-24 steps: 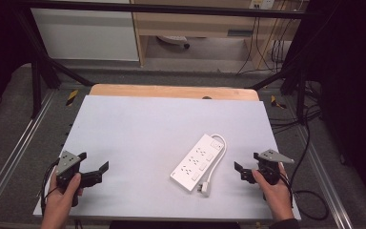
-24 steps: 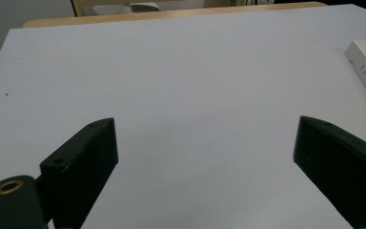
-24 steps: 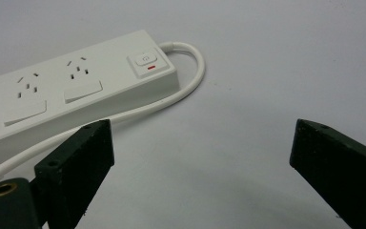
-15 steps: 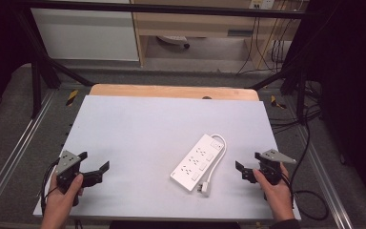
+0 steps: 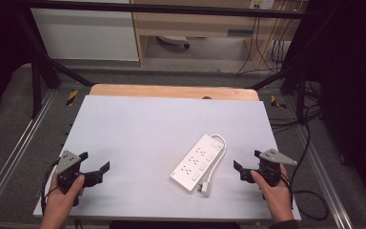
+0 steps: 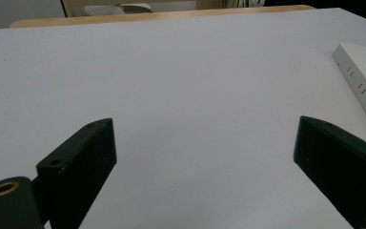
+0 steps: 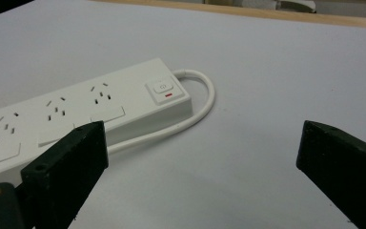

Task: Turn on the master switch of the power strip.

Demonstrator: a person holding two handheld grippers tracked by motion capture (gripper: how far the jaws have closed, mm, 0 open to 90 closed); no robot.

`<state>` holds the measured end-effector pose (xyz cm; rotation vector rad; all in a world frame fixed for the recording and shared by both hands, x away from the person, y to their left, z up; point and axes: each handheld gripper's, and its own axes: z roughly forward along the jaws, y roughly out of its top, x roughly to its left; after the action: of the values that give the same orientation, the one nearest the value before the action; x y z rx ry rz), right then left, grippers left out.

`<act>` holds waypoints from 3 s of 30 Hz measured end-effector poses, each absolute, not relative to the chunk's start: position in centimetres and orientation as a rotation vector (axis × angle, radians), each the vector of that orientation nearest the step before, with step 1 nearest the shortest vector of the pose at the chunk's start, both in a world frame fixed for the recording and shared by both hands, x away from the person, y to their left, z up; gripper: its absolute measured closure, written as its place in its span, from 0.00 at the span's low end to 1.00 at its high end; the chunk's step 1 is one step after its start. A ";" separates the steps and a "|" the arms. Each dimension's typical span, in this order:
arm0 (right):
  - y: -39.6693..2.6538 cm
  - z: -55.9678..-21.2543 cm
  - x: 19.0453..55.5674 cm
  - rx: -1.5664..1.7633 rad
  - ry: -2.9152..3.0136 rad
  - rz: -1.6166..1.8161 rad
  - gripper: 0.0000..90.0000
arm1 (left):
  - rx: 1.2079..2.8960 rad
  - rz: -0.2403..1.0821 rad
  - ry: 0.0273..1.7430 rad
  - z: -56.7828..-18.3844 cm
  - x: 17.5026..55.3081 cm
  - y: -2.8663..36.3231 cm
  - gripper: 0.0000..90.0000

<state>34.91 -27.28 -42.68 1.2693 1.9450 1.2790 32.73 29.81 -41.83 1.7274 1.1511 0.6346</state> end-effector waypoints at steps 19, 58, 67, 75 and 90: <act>-26.7 -38.9 34.9 1.181 1.827 1.320 0.12 | 1.750 0.638 1.131 -41.9 32.8 29.5 0.07; -22.5 -39.1 40.5 1.115 1.881 1.344 0.92 | 1.774 0.628 1.140 -42.2 33.0 29.4 0.07; -22.0 -39.8 40.6 1.111 1.910 1.349 1.00 | 1.786 0.625 1.128 -42.2 33.0 29.3 0.07; -21.8 -40.6 40.9 1.128 1.951 1.323 1.00 | 1.792 0.622 1.119 -42.2 33.0 29.1 0.07; -21.0 -42.7 41.6 1.154 2.043 1.257 1.00 | 1.793 0.625 1.120 -42.2 33.1 29.2 0.07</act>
<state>41.62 -20.99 -42.68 1.1539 2.0435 1.2570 33.06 29.20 -42.19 1.7934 1.1197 0.6254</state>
